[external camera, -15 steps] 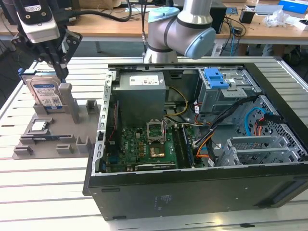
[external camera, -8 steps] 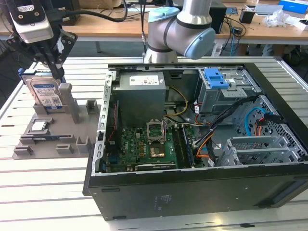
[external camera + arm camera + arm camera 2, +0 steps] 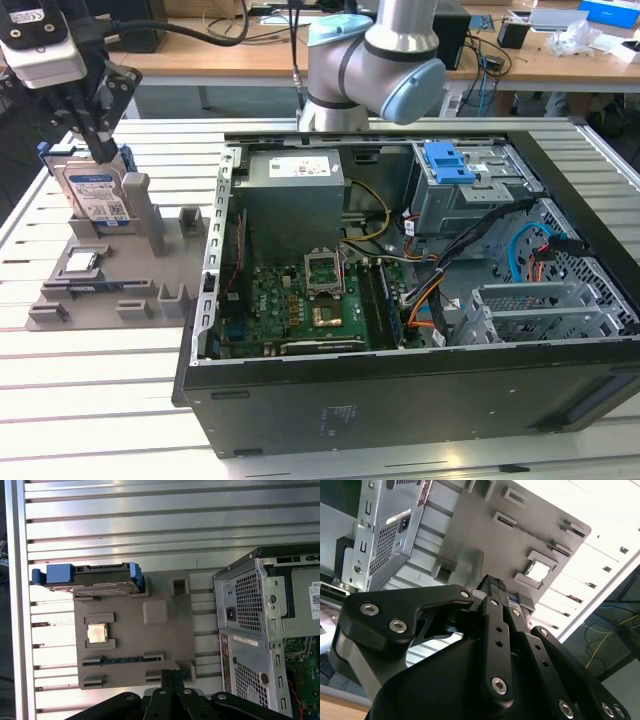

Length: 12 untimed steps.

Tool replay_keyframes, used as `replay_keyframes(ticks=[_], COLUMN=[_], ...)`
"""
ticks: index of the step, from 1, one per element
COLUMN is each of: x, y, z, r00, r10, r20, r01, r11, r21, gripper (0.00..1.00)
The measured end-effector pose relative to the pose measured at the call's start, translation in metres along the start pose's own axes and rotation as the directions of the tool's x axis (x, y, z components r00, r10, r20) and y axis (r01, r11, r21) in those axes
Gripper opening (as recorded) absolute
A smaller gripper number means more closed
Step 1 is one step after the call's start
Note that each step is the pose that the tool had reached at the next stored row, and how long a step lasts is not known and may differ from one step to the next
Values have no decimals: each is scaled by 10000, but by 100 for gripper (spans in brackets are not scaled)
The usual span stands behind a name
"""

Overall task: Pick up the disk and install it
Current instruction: 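Reach for the disk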

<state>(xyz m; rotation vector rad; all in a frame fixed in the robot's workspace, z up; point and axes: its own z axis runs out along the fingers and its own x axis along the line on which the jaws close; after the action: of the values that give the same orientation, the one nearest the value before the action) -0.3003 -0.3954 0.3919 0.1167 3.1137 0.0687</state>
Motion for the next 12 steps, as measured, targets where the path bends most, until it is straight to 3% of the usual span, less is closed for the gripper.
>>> replay_keyframes(ticks=[12], x=[233], y=[10], z=[-1], r00=[10000], r10=[0], r20=[0], r01=[0], r11=[10000], r21=[0], gripper=[11])
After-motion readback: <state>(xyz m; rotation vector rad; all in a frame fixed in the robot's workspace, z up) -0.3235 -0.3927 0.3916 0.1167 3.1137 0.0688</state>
